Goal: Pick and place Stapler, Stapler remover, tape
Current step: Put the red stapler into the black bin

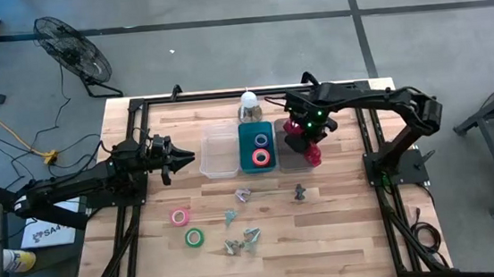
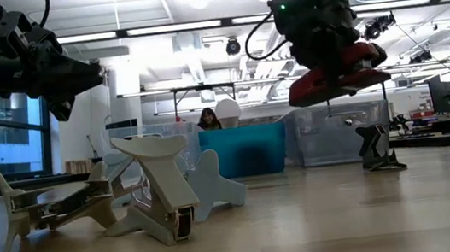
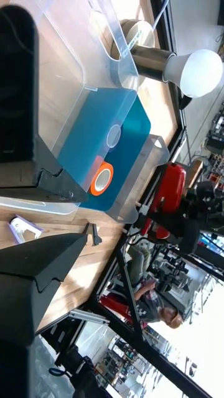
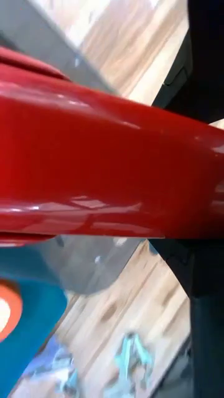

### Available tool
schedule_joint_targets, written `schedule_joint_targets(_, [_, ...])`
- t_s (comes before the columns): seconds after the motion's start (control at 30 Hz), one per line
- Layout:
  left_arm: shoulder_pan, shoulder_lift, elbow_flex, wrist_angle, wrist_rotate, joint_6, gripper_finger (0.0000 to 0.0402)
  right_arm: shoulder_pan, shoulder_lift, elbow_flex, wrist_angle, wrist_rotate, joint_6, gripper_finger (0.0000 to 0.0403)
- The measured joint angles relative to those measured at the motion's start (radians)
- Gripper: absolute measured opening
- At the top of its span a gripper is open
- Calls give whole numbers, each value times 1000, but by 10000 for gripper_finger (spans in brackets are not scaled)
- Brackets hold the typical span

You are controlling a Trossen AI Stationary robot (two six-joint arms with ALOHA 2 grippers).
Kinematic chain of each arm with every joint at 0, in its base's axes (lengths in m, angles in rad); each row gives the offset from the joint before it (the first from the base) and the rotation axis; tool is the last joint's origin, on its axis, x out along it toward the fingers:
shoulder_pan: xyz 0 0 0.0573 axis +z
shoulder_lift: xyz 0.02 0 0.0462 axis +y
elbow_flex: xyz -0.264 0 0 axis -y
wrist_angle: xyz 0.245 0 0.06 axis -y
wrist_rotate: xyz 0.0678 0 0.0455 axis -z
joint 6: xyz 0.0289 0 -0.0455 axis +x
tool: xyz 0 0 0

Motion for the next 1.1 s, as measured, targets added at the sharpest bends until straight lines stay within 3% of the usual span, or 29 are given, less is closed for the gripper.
schedule_joint_targets(0.6, [0,0,0,0,0,0,89,8,9,-21,140,-24,357,190])
schedule_joint_targets(1.1, [0,0,0,0,0,0,89,13,16,-19,142,-93,450,190])
